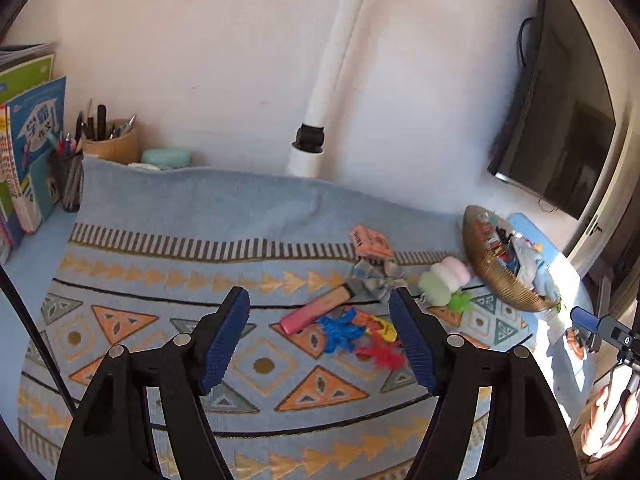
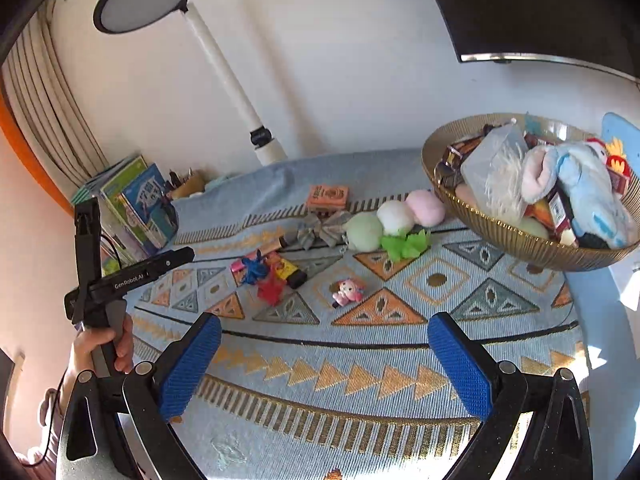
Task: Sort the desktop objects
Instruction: 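Move both open tools back over the rug, then grasp the pink tube with the left tool while the right tool approaches the pink pig figurine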
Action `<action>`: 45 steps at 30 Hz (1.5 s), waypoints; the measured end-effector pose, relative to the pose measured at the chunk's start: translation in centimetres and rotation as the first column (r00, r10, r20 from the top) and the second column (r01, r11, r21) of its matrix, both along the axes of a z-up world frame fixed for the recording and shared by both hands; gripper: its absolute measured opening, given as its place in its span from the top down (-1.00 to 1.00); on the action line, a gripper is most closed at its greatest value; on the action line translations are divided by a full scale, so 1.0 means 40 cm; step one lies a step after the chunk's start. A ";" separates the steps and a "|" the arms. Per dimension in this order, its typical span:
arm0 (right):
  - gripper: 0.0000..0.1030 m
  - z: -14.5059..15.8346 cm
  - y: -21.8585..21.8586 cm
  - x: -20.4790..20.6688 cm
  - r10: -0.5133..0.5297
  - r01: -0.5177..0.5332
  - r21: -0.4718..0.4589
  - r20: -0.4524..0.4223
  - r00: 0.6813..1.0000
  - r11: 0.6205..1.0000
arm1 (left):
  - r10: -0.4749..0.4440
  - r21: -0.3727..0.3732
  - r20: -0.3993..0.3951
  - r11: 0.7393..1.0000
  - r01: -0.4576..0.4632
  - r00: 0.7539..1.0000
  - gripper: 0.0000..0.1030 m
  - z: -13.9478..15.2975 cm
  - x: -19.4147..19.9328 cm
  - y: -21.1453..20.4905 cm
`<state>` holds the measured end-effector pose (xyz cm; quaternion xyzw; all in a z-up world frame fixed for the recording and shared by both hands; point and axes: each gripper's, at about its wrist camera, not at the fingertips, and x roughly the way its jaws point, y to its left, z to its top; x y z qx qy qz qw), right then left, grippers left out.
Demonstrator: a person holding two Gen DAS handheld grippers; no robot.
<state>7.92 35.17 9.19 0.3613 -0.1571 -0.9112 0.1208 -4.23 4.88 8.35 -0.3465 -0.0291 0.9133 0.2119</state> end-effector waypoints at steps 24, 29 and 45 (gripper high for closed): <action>-1.00 -0.060 0.079 -0.029 -0.017 0.027 -0.196 0.056 0.998 0.980 | -0.214 -0.211 0.132 0.948 0.239 0.968 0.53 -0.182 -0.159 0.130; -1.00 -0.051 0.051 -0.025 -0.001 0.007 -0.140 0.042 0.999 0.990 | -0.132 -0.128 0.136 0.980 0.149 0.982 0.80 -0.160 -0.090 0.065; -0.49 -0.013 -0.159 -0.129 0.161 -0.181 0.253 0.098 0.982 0.950 | -0.071 -0.004 0.200 0.997 0.074 0.977 0.60 -0.160 -0.086 -0.022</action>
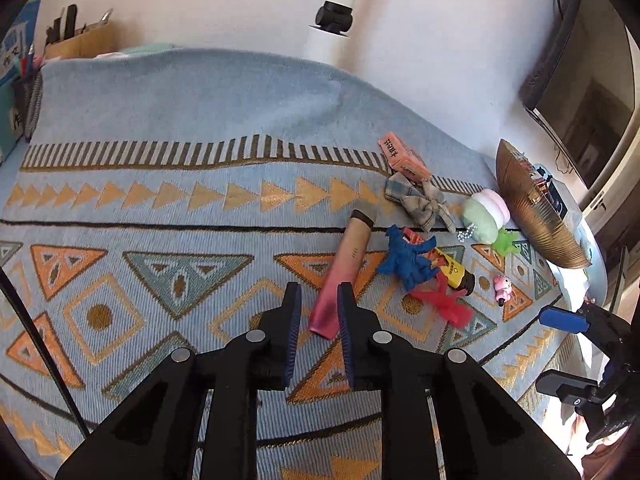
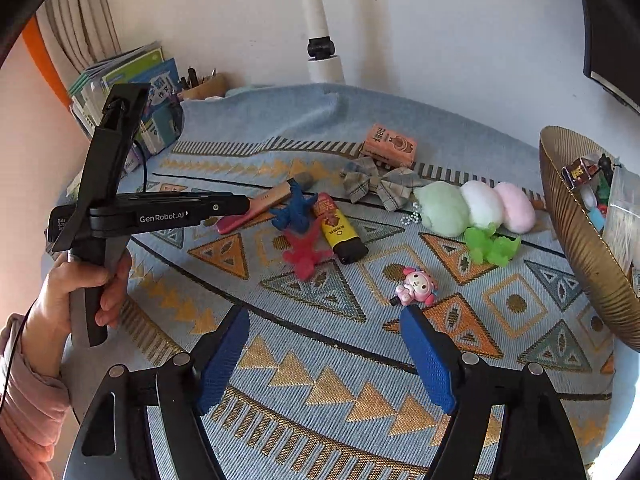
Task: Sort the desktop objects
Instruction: 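Grasp the pink tube with the left tool while the right tool approaches the pink pig figurine, then close the right tool on the pink pig figurine while the left tool holds the tube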
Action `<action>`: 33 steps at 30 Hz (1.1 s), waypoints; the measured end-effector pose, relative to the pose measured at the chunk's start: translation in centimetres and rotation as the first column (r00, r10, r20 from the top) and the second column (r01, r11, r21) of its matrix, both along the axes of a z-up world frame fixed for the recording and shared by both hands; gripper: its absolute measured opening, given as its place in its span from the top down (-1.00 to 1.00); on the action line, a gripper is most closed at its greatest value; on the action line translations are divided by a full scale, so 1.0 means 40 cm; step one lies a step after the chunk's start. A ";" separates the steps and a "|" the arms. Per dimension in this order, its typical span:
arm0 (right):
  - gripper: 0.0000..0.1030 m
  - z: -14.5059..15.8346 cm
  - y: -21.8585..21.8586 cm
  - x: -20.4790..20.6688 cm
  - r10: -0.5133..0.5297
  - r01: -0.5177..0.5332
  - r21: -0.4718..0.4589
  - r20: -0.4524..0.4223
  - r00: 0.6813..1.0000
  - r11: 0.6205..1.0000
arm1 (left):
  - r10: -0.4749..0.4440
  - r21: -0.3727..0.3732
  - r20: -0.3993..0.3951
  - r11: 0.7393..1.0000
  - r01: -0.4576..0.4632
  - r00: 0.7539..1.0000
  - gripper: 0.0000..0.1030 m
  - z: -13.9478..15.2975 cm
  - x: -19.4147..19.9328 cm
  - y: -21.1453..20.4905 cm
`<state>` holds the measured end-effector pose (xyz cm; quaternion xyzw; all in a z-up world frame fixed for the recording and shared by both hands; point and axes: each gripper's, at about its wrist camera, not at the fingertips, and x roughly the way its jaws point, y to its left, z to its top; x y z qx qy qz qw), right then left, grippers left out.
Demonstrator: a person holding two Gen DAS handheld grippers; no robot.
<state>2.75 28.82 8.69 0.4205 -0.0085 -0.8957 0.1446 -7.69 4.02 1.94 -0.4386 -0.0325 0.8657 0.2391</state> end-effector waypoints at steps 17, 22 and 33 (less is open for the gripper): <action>-0.03 -0.068 0.052 -0.120 -0.101 0.092 0.153 0.056 0.993 0.984 | 0.061 -0.069 -0.013 0.996 -0.062 0.998 0.73 -0.021 0.040 0.004; 0.50 -0.066 0.024 -0.120 -0.089 0.081 0.164 0.038 0.995 0.983 | 0.078 0.027 -0.002 0.997 -0.078 0.997 0.73 -0.033 0.043 -0.037; 0.50 -0.019 0.079 0.007 -0.091 0.092 -0.047 0.027 0.996 0.995 | 0.047 0.064 0.006 0.997 -0.047 0.999 0.42 -0.036 0.040 -0.024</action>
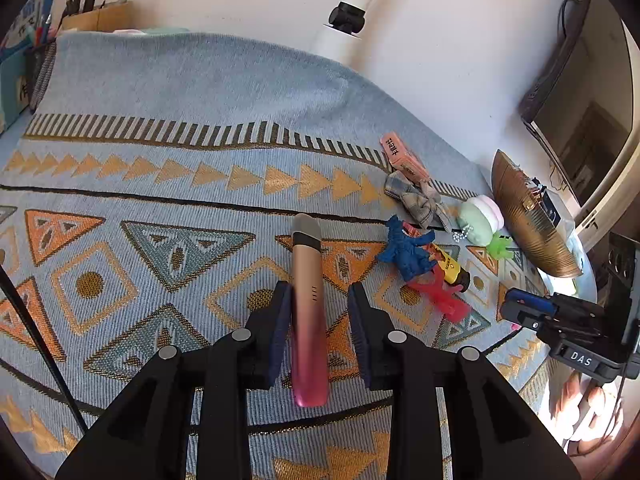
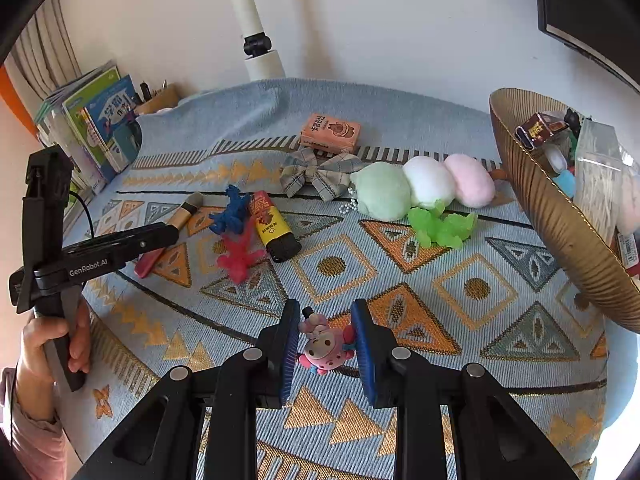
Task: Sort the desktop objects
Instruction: 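Close the right tool on the pink pig figurine while the left tool holds the tube, then carry the pink tube and pig figurine into the golden basket and release both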
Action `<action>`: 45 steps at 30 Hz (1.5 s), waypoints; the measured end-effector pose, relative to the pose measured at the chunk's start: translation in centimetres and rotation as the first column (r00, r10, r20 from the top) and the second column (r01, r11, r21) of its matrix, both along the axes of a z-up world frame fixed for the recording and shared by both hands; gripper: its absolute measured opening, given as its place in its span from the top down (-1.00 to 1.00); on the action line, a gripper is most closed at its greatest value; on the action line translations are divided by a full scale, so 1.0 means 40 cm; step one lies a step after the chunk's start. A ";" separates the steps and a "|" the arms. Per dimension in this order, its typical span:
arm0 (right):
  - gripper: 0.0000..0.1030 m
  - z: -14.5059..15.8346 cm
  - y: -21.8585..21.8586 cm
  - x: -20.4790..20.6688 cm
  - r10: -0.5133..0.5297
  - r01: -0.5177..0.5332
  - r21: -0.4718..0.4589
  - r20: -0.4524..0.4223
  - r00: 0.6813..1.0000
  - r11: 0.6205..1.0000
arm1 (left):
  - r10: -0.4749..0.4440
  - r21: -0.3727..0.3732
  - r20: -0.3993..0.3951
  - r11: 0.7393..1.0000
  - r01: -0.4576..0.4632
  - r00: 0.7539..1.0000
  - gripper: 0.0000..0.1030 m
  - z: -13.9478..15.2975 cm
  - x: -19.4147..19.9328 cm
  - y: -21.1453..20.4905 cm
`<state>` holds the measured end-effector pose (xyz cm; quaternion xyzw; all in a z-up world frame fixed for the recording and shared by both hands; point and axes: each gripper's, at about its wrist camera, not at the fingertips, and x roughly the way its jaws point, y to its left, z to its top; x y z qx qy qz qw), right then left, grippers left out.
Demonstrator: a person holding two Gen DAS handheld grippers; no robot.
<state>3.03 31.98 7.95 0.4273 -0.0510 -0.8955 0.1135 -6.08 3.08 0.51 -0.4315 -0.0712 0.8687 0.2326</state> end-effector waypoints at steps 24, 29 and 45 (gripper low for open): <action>0.50 0.390 0.372 0.234 -0.346 0.283 -0.204 -0.442 0.828 0.937 | -0.131 -0.080 -0.281 0.990 0.113 0.951 0.70 0.292 0.158 0.300; 0.50 0.450 0.487 0.178 -0.479 0.399 -0.267 -0.450 0.753 0.877 | -0.206 -0.023 -0.361 0.977 0.212 0.910 0.70 0.396 0.125 0.460; -0.52 0.380 0.577 0.042 -0.541 0.446 -0.318 -0.351 0.764 0.836 | -0.377 0.154 -0.277 0.890 0.428 0.884 0.33 0.340 -0.044 0.808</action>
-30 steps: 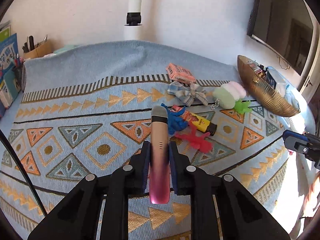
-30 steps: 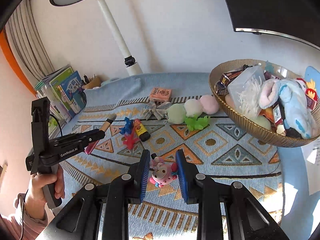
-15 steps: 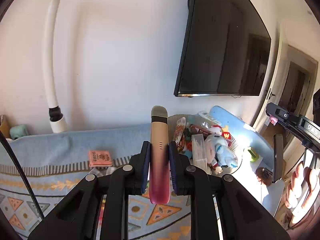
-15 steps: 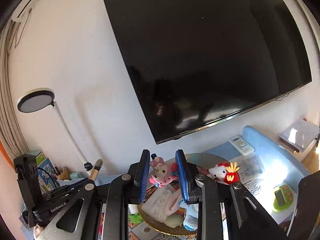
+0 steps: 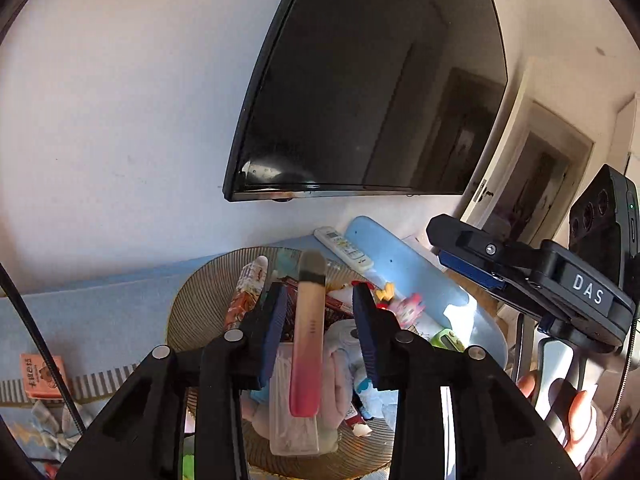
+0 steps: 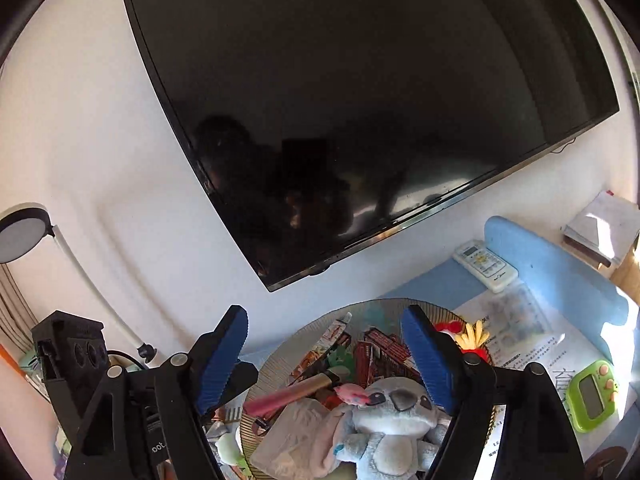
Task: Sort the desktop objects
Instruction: 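Carry the pink tube and pig figurine into the golden basket and release both, then move both open tools back over the rug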
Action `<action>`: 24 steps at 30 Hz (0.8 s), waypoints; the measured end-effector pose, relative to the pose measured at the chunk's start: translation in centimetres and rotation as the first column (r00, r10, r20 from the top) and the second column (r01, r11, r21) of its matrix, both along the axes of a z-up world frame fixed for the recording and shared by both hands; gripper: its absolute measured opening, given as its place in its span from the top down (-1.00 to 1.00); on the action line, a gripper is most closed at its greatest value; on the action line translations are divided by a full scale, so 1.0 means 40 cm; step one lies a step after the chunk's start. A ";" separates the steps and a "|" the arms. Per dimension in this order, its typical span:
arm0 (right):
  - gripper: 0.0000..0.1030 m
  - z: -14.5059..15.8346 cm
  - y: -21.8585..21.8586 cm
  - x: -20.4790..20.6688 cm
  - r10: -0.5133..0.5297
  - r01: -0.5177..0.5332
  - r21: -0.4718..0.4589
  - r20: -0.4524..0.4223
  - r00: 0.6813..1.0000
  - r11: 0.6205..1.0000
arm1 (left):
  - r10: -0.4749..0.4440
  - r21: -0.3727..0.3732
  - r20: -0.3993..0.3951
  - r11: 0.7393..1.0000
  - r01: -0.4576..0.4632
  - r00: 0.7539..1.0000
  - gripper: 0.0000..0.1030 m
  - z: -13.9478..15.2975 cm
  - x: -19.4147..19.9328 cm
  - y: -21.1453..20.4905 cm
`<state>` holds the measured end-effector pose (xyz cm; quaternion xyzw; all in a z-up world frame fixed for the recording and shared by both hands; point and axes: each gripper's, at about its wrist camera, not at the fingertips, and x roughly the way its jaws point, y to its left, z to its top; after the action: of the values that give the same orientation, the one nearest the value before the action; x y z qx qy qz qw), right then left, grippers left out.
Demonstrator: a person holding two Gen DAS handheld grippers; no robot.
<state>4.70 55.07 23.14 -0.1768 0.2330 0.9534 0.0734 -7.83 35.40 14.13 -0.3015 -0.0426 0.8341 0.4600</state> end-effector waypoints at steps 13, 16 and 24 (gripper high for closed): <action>-0.56 0.002 -0.198 0.169 0.173 -0.174 0.007 0.055 0.983 0.985 | 0.282 -0.193 -0.116 0.934 -0.300 0.952 0.33 0.005 0.173 -0.223; -0.56 -0.015 -0.270 0.200 0.241 -0.237 -0.050 0.088 0.967 0.970 | 0.315 -0.264 -0.152 0.901 -0.345 0.937 0.33 -0.010 0.244 -0.289; -0.68 -0.015 -0.409 0.268 0.489 -0.445 -0.300 0.090 0.867 0.844 | 0.423 -0.333 -0.156 0.828 -0.450 0.893 0.33 -0.040 0.340 -0.457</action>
<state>15.42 38.72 22.54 -0.3138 0.3034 0.8840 -0.1676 5.75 17.14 12.51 -0.3314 0.0607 0.9211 0.1953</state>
